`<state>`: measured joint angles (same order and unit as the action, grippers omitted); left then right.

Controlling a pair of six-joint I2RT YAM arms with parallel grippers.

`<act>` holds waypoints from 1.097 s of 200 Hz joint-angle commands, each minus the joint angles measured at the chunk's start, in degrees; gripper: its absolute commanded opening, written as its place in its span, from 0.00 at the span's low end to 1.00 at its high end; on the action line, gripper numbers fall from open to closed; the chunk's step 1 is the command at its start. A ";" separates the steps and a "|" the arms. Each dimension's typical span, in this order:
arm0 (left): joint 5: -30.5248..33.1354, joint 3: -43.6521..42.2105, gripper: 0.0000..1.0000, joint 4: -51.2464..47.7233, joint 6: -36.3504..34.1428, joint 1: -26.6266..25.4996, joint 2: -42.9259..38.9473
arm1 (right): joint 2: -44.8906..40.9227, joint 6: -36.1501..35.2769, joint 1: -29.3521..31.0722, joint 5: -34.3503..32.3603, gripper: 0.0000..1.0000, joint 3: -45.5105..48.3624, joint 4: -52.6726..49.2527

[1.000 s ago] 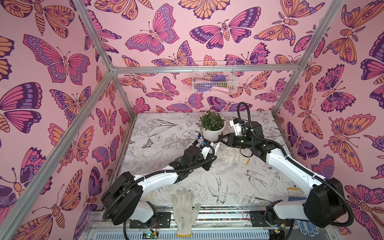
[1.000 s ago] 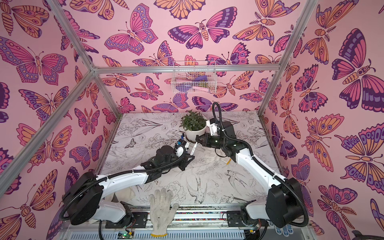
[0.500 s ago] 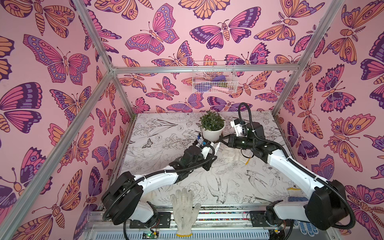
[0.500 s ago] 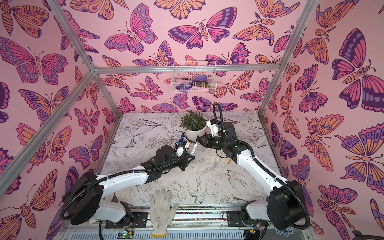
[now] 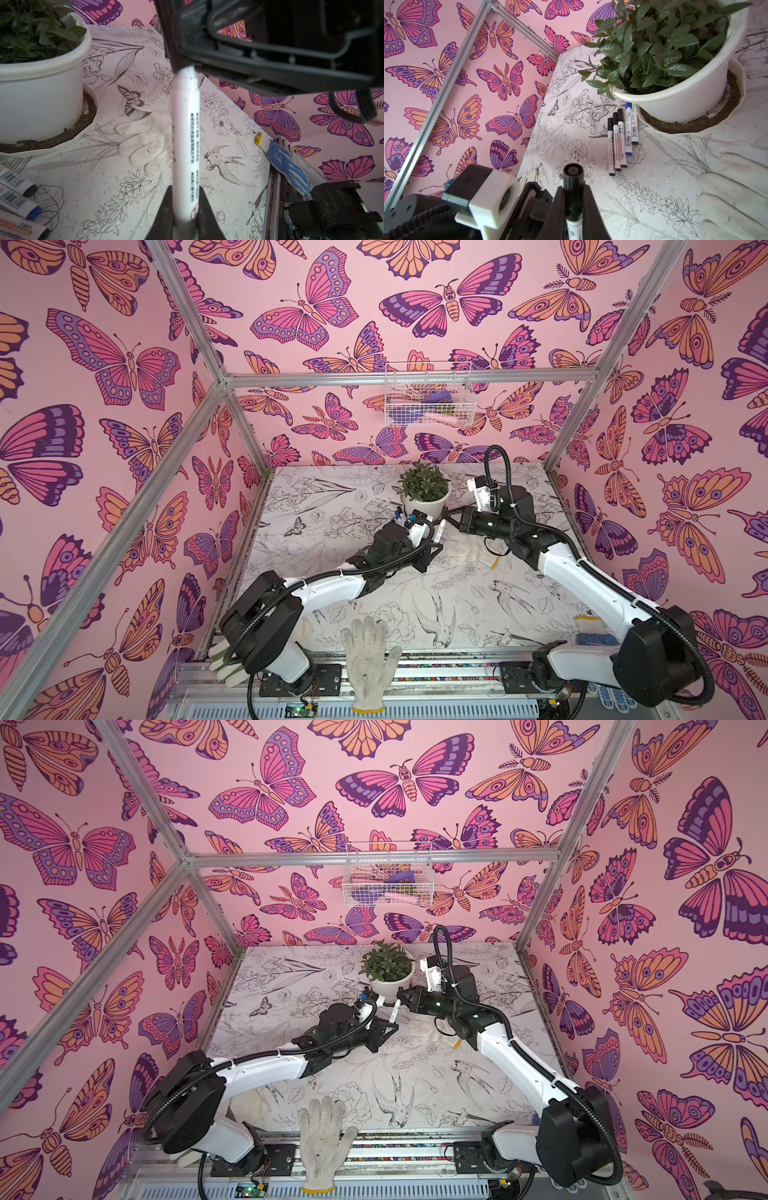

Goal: Insert the pens into the pen caps
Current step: 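Align the black cap over the white marker tip with the right gripper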

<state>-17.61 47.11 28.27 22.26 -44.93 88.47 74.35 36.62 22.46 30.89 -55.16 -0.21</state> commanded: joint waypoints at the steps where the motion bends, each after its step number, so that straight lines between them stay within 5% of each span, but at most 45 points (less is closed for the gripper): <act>1: 0.78 3.77 0.00 11.59 4.57 1.71 0.83 | -0.34 -0.01 1.32 7.69 0.00 1.01 -0.72; 78: 3.02 5.22 0.00 17.17 4.72 2.21 0.68 | 0.19 -1.84 1.48 17.90 0.00 1.19 -0.70; 146: 8.37 4.40 0.00 14.10 1.66 2.21 -1.88 | -2.85 -16.86 4.44 14.86 0.00 0.58 -16.44; 219: -0.80 2.27 0.00 15.66 1.65 2.30 -6.60 | -4.90 -14.32 2.73 18.83 0.00 1.11 -14.85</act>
<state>-21.37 47.99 31.88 22.57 -45.15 86.46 70.28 21.78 22.96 37.39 -57.12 -1.06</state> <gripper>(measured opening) 0.156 0.145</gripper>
